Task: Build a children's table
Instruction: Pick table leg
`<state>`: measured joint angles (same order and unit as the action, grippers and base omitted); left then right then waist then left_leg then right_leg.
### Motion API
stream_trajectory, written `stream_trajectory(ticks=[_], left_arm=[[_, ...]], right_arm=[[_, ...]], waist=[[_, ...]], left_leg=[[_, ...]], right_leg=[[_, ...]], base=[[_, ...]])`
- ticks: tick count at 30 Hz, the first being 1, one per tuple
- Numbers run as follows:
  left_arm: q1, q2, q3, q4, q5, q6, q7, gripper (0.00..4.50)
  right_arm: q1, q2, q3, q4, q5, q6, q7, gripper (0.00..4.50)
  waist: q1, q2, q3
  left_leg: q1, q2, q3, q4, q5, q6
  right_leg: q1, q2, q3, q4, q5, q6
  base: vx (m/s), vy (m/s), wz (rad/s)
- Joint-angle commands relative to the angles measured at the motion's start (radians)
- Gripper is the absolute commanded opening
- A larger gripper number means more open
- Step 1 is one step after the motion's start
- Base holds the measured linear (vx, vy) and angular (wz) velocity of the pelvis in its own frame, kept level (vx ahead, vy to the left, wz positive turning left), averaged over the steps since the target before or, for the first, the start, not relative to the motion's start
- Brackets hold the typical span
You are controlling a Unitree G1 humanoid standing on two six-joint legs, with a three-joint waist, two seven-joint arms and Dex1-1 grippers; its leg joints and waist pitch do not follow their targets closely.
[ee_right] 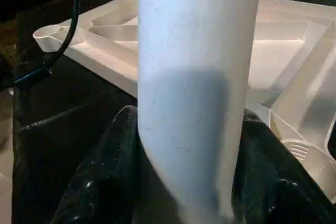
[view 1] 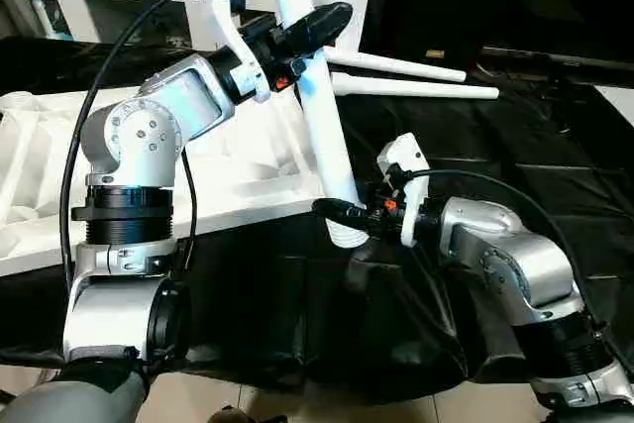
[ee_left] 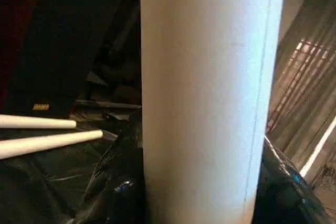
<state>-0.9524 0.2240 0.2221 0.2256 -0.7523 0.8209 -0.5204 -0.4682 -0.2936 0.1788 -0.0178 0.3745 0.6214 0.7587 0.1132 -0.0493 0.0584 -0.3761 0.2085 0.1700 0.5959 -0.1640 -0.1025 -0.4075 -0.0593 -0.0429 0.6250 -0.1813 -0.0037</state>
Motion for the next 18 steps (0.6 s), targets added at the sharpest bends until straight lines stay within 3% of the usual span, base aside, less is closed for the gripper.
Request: stream_trajectory(ticks=[1, 3, 7, 11, 15, 16, 18], left_arm=[[-0.034, 0.0, 0.032, 0.009, -0.008, -0.012, 0.015, 2.03], [-0.033, 0.002, 0.041, 0.015, -0.021, 0.008, 0.016, 2.37], [-0.035, -0.002, 0.065, 0.017, -0.048, 0.01, 0.018, 2.58], [-0.059, -0.012, 0.121, 0.058, -0.057, -0.037, 0.066, 2.83], [-0.055, -0.005, 0.114, 0.059, -0.037, -0.068, 0.042, 3.22], [-0.058, -0.016, 0.142, 0.058, -0.056, -0.09, 0.055, 3.22], [-0.062, -0.027, 0.178, 0.057, -0.066, -0.129, 0.082, 3.24]], right_arm=[[0.012, -0.001, -0.011, -0.009, -0.006, -0.018, -0.005, 1.97], [0.006, 0.009, -0.022, -0.004, -0.005, -0.028, -0.018, 1.97], [-0.008, 0.033, -0.05, 0.012, -0.001, -0.05, -0.054, 1.96], [-0.03, 0.089, -0.12, 0.03, 0.028, -0.076, -0.121, 1.95], [-0.037, 0.115, -0.147, 0.027, 0.047, -0.088, -0.148, 1.95], [-0.041, 0.131, -0.165, 0.028, 0.052, -0.102, -0.174, 1.95], [-0.051, 0.142, -0.184, 0.04, 0.036, -0.118, -0.219, 1.95]], waist=[[0.001, 0.0, -0.073], [0.002, 0.002, -0.073], [0.001, 0.001, -0.073], [0.001, 0.004, -0.072], [0.0, 0.007, -0.074], [0.001, 0.014, -0.074], [-0.001, 0.01, -0.074]], left_leg=[[0.01, 0.008, 0.003, -0.061, -0.142, -0.008], [0.011, 0.007, 0.003, -0.061, -0.144, -0.008], [0.011, 0.008, 0.003, -0.062, -0.148, -0.013], [0.013, 0.006, 0.003, -0.062, -0.162, -0.016], [0.012, 0.008, 0.001, -0.064, -0.149, -0.018], [0.014, 0.008, 0.001, -0.064, -0.148, -0.02], [0.012, 0.007, 0.001, -0.064, -0.149, -0.023]], right_leg=[[0.061, -0.058, 0.035, -0.064, -0.124, -0.171], [0.06, -0.059, 0.035, -0.065, -0.129, -0.172], [0.059, -0.06, 0.034, -0.064, -0.131, -0.175], [0.057, -0.06, 0.035, -0.067, -0.149, -0.171], [0.058, -0.059, 0.034, -0.063, -0.118, -0.167], [0.058, -0.059, 0.034, -0.061, -0.105, -0.173], [0.06, -0.059, 0.034, -0.062, -0.094, -0.179]], base=[[0.0, 0.0, 0.0], [0.0, 0.0, 0.0], [0.0, 0.0, 0.0], [0.0, 0.0, 0.0], [0.0, 0.0, 0.0], [0.0, 0.0, 0.0], [0.0, 0.0, 0.0]])
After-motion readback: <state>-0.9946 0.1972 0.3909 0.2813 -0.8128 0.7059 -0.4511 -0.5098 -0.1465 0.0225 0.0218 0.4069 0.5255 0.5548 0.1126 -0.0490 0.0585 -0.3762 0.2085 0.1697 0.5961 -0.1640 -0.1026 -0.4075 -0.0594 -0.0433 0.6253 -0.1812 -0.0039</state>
